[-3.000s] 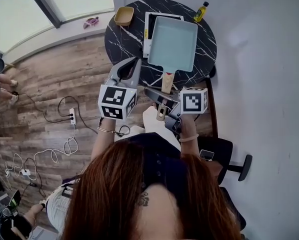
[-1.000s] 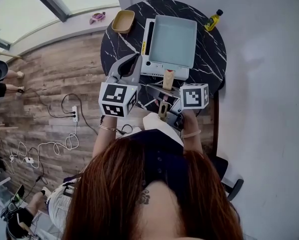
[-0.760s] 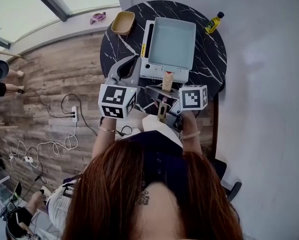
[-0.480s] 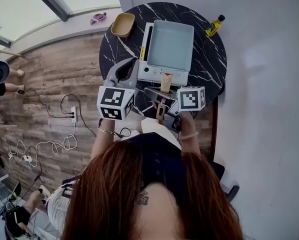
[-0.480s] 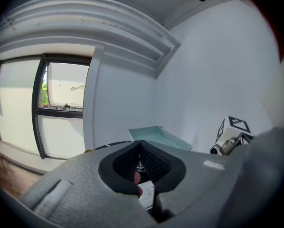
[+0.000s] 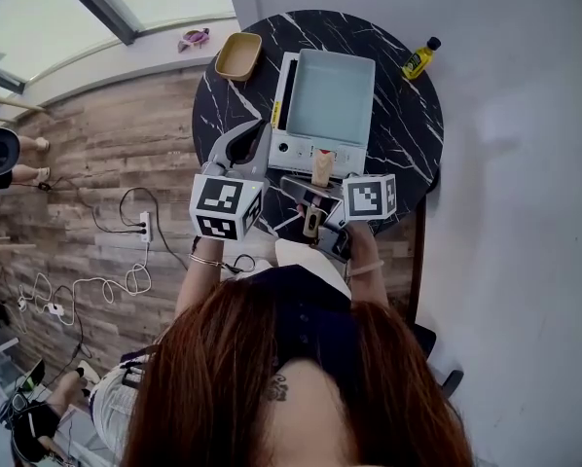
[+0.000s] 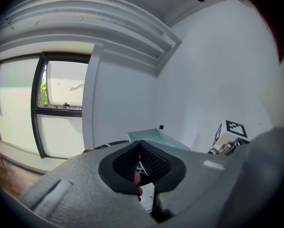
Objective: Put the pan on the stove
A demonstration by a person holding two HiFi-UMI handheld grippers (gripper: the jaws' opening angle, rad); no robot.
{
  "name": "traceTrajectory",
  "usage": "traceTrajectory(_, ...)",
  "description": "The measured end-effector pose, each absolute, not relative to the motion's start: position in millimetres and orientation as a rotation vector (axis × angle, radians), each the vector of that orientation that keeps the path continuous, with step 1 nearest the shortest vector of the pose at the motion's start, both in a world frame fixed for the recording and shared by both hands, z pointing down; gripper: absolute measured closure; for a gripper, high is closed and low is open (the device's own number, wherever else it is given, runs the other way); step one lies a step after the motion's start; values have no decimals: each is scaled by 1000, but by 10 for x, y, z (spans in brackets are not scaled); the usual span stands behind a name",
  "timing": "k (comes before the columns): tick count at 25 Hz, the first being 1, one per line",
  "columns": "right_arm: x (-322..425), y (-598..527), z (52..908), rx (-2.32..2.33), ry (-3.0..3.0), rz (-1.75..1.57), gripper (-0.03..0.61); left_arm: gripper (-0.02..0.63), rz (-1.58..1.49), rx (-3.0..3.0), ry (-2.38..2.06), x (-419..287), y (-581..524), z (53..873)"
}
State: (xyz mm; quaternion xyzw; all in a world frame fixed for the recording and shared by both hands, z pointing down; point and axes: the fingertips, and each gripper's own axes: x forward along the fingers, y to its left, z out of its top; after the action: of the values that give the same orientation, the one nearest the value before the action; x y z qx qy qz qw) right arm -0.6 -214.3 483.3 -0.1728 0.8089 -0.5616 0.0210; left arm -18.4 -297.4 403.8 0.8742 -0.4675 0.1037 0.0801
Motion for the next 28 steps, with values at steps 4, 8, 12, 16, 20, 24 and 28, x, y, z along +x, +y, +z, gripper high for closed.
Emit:
traceTrajectory(4,12,-2206,4892,-528,2504,-1754,546,601,318,2607,-1402,-179,-3020,4068)
traceTrajectory(8,28,-2296,4962,-521,2495,-1768,545,601,337,2595,-1407,-178,-3088,4115)
traceTrajectory(12,38,-2360,5030,-515,2483,-1786,545,601,353,2585,-1410,-173,-3150,4157)
traceTrajectory(16,52,-2421,5107,-506,2474,-1806,545,601,369,2578,-1405,-142,-3217,4208)
traceTrajectory(20,69,-2497,5174,-503,2472,-1821,545,602,378,2571,-1398,-114,-3289,4259)
traceTrajectory(24,75,-2523,5203,-498,2469,-1833,545,601,385,2564,-1398,-116,-3316,4277)
traceTrajectory(28,94,-2546,5257,-497,2465,-1844,545,601,394,2559,-1398,-103,-3336,4299)
